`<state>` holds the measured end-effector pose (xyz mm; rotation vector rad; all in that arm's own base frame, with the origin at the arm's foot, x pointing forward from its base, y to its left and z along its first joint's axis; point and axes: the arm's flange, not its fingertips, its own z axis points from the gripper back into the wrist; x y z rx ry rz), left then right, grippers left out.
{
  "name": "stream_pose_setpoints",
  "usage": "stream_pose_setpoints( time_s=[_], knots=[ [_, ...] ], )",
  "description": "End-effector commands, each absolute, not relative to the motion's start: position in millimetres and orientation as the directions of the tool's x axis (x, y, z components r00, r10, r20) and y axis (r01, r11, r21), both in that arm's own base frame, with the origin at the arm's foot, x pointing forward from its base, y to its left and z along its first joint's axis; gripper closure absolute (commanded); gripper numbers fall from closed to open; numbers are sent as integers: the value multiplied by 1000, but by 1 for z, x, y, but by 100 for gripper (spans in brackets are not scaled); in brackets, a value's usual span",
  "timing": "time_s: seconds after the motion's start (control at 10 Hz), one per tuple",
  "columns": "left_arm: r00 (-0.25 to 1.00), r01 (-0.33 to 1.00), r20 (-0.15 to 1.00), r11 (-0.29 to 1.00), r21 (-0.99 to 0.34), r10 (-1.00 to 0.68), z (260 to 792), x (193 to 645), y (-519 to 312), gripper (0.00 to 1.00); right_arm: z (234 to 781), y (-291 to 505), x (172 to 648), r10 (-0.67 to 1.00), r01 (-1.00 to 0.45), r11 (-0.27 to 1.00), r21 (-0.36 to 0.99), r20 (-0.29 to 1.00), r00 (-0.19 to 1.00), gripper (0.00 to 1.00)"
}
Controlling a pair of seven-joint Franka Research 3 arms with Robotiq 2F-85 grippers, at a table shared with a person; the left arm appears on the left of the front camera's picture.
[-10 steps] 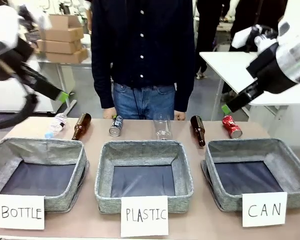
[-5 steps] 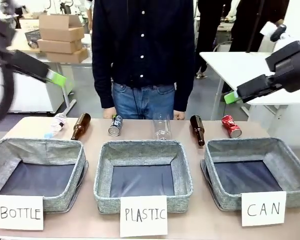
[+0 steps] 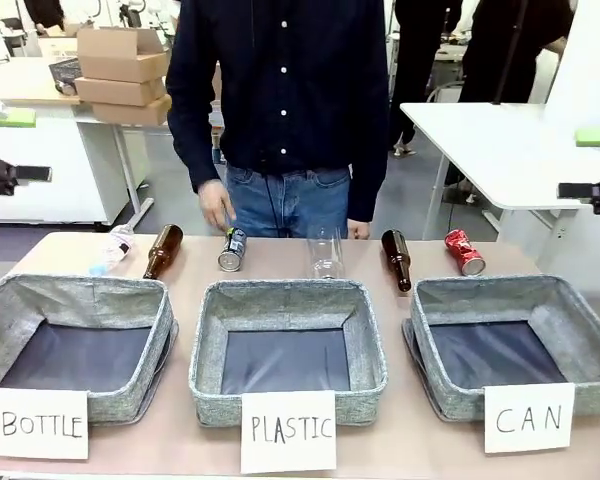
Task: Sort the can waste into the basket.
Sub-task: Pick up the can waste from the table and place it in the right Fabric basket.
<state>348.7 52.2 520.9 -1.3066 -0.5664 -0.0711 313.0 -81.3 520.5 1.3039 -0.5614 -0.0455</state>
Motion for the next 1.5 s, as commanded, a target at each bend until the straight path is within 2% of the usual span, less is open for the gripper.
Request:
stream_pose_setpoints(
  time_s=[0.0, 0.1, 0.4, 0.5, 0.6, 0.8, 0.9, 1.0, 1.1, 1.2, 1.3, 1.4],
  knots=[
    [870, 143, 280, 337, -931, 406, 486, 361, 33, 0, 525, -70, 307, -243, -347, 316, 883, 429, 870, 0],
    [863, 361, 432, 279, -890, 262, 521, 349, 52, 0, 525, -70, 307, -243, -347, 316, 883, 429, 870, 0],
    [863, 361, 432, 279, -890, 262, 521, 349, 52, 0, 525, -70, 307, -243, -347, 316, 883, 429, 870, 0],
    [863, 361, 432, 279, -890, 262, 521, 349, 52, 0, 521, -66, 305, -243, -308, 313, 898, 389, 888, 0],
    [863, 361, 432, 279, -890, 262, 521, 349, 52, 0, 530, -58, 333, -435, -143, 576, 805, 450, 780, 0],
    [863, 361, 432, 279, -890, 262, 521, 349, 52, 0, 532, -33, 383, -190, -164, 782, 601, 481, 856, 0],
    [863, 361, 432, 279, -890, 262, 521, 349, 52, 0, 524, -26, 408, -190, -26, 916, 400, 489, 851, 0],
    [863, 361, 432, 279, -890, 262, 521, 349, 52, 0, 515, -15, 427, -109, -52, 946, 321, 464, 879, 0],
    [863, 361, 432, 279, -890, 262, 521, 349, 52, 0, 504, -6, 445, -98, 1, 976, 219, 436, 894, 0],
    [863, 361, 432, 279, -890, 262, 521, 349, 52, 0, 499, -1, 454, -91, 13, 982, 191, 410, 908, 0],
    [863, 361, 432, 279, -890, 262, 521, 349, 52, 0, 502, 2, 454, -82, -14, 971, 240, 382, 921, 0],
    [863, 361, 432, 279, -890, 262, 521, 349, 52, 0, 519, 0, 442, -128, -35, 921, 388, 386, 913, 0]
  ],
)
